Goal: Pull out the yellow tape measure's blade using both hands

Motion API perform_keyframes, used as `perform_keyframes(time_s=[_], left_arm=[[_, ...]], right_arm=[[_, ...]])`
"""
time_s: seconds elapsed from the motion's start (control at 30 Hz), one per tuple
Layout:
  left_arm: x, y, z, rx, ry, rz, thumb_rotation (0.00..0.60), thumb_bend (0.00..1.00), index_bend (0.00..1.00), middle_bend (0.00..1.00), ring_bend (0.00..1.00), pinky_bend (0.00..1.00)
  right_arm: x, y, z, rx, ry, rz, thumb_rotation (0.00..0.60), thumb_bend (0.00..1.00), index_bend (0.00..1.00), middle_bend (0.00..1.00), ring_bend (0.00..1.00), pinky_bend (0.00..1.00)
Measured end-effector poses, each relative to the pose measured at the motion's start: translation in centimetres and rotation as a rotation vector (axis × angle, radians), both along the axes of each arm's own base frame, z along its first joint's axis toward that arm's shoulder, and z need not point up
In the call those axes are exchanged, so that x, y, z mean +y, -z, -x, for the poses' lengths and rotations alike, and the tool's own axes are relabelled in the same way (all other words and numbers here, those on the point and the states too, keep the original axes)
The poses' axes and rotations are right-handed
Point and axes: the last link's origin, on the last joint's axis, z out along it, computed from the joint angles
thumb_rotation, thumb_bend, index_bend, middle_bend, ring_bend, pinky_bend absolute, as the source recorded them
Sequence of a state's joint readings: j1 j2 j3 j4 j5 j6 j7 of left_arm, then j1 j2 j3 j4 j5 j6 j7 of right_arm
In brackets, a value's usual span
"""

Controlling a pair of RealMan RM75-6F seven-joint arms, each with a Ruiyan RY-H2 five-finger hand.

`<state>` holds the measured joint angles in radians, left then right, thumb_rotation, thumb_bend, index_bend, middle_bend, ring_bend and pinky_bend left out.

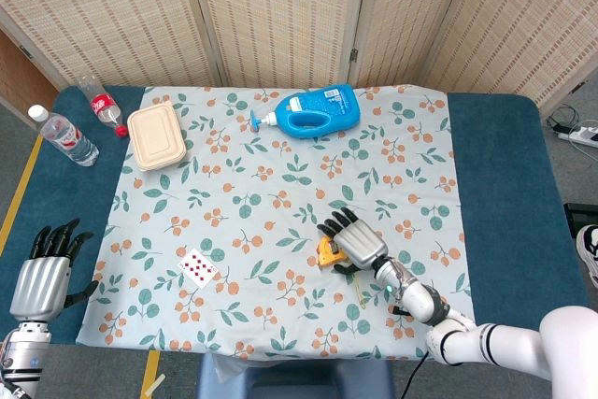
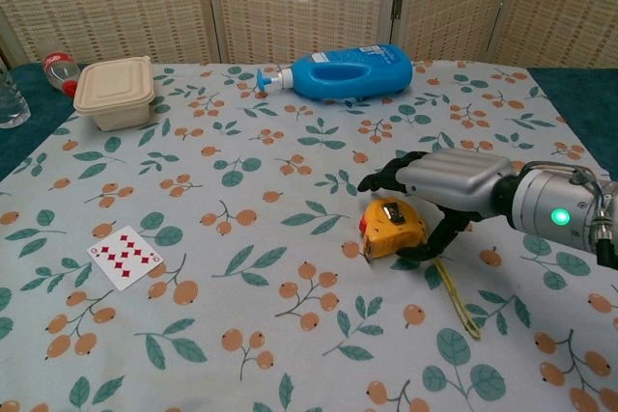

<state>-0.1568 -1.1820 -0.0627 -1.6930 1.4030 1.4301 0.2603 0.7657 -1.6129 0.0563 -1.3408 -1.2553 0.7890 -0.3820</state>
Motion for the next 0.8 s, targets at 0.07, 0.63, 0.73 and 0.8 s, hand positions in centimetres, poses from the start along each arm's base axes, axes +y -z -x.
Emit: perform_keyframes(time_s=[0.07,0.63,0.73,0.8], left_arm=[[-0.05,-0.04,0.00,-0.002,-0.001,-0.002,0.600,0.23,0.23,0.10,0.12,0.00],[-0.51,-0.13,-0.14,-0.024,-0.001,0.002,0.600,0.23,0.21,0.10,0.12,0.00],[-0.46,-0.12,-0.27,-0.033,0.001,0.005,0.600,0.23,0.21,0.10,0.12,0.00],[-0.30,-0.08,-0.43,-0.037,0.007,0.007,0.600,0.23,0.21,0.10,0.12,0.00]], right_arm=[[0.02,0.10,-0.12,-0.003,-0.009,-0.004,0.414,0.36,0.16,0.18,0.05,0.00],[0.06,-0.54,0.34,-0.035,-0.024,0.017,0.556,0.36,0.43,0.37,0.18,0.00],[0.06,-0.74,0.39,-0.047,-0.021,0.028,0.596,0.36,0.52,0.44,0.23,0.00],[0.07,-0.87,0.37,-0.063,-0.016,0.033,0.600,0.36,0.56,0.48,0.27,0.00]])
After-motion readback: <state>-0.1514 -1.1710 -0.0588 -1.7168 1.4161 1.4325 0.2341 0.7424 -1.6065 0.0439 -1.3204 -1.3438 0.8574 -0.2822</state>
